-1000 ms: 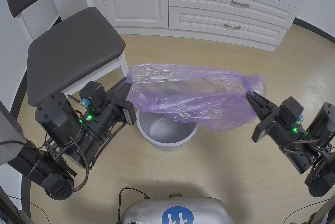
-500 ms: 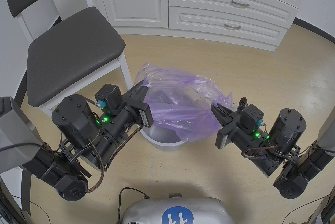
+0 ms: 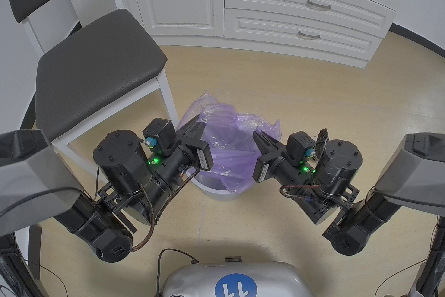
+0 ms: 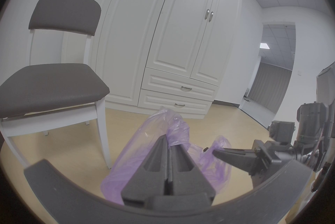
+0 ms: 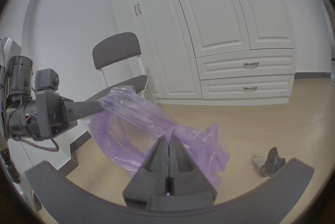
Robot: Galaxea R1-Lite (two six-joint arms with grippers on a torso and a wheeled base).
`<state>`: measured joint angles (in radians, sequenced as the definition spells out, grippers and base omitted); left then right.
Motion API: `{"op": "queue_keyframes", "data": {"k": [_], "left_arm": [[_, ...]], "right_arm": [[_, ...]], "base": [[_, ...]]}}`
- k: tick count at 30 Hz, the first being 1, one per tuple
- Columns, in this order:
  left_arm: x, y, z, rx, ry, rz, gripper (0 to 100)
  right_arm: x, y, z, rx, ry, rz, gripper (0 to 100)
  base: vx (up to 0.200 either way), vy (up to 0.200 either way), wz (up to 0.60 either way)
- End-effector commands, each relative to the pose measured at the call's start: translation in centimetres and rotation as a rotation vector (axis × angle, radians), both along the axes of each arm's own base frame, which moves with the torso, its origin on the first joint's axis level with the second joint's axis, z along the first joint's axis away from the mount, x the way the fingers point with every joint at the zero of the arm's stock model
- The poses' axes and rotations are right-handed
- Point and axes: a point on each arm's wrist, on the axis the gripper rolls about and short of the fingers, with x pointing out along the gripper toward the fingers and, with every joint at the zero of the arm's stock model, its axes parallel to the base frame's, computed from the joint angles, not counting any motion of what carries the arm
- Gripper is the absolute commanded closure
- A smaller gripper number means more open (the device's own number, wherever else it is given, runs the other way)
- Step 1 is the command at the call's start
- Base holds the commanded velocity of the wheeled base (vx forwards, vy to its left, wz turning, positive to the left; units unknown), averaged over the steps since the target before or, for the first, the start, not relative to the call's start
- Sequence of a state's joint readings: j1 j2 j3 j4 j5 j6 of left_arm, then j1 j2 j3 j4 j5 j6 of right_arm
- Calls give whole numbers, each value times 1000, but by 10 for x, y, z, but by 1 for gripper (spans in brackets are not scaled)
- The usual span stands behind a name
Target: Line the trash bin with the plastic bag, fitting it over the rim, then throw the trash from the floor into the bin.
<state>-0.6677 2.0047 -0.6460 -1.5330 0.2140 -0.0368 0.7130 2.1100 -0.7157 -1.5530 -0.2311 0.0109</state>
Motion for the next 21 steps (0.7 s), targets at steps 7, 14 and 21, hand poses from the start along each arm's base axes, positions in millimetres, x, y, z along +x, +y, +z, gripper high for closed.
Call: {"op": "queue_keyframes", "data": {"k": [7, 14, 21], "left_arm": [[14, -3, -14, -7, 33, 15, 100], [16, -5, -19, -2, 43, 14, 100], [24, -15, -28, -44, 67, -1, 100]], "right_arm": [[30, 26, -30, 105, 45, 11, 100], [50, 26, -48, 124, 64, -31, 100], [67, 0, -49, 111, 61, -94, 100]], "base": [[0, 0, 0], [0, 0, 0], [0, 0, 0]]}}
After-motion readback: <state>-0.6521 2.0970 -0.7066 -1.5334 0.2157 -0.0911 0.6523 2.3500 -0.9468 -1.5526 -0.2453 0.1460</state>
